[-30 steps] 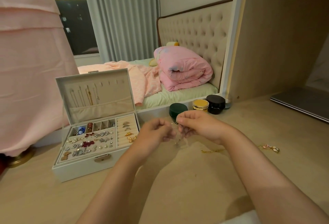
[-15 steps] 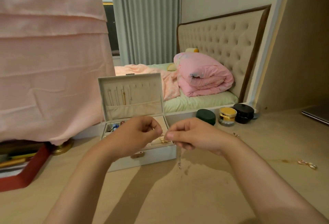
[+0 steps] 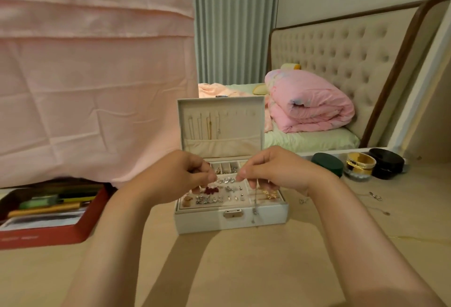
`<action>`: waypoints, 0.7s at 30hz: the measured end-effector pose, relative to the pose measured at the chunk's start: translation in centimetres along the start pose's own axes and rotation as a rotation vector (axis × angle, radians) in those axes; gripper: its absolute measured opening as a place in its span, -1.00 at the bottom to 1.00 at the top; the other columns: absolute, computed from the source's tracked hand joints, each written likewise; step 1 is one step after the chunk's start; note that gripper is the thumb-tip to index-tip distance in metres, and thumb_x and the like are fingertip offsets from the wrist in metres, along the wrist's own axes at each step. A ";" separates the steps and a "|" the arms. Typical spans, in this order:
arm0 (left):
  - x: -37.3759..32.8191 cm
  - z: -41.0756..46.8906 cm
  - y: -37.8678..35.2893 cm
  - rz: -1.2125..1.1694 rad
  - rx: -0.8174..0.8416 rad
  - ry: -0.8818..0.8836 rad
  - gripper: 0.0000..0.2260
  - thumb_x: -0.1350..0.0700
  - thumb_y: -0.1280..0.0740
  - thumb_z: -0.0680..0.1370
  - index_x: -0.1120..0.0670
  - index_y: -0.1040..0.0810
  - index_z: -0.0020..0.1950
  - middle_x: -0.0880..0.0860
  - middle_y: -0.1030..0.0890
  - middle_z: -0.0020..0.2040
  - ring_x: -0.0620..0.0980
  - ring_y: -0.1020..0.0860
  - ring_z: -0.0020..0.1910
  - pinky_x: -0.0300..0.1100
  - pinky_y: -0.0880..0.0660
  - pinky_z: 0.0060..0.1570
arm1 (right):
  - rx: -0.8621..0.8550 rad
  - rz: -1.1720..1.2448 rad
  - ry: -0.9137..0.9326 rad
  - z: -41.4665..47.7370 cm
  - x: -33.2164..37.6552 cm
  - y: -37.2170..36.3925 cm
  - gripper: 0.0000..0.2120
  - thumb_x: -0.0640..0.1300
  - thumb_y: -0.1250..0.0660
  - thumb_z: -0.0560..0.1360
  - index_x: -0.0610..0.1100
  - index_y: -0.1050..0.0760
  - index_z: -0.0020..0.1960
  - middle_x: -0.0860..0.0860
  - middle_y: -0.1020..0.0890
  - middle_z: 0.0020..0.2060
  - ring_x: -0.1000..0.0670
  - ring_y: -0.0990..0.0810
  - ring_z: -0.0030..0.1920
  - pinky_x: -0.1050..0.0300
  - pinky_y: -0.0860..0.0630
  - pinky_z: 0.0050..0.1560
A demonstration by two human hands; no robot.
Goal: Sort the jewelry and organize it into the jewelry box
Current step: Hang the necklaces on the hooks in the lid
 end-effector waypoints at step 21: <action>-1.2 2.5 1.5 -0.202 -0.163 -0.126 -0.96 0.20 -0.48 0.51 0.06 -0.69 -0.10 0.05 -0.70 -0.29 -0.07 -0.63 -0.34 -0.11 -0.62 -0.20 | -0.108 0.140 0.163 2.7 1.8 -1.1 -0.85 -0.24 -0.44 0.53 -0.12 -0.72 0.06 -0.01 -0.76 -0.14 0.04 -0.65 -0.18 0.20 -0.61 0.07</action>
Point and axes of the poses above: each hand's wrist, its own z-axis towards the middle knuckle, its own y-axis out of the back of the hand, x = y × z, the point moved 10 cm from there along z, towards the middle knuckle
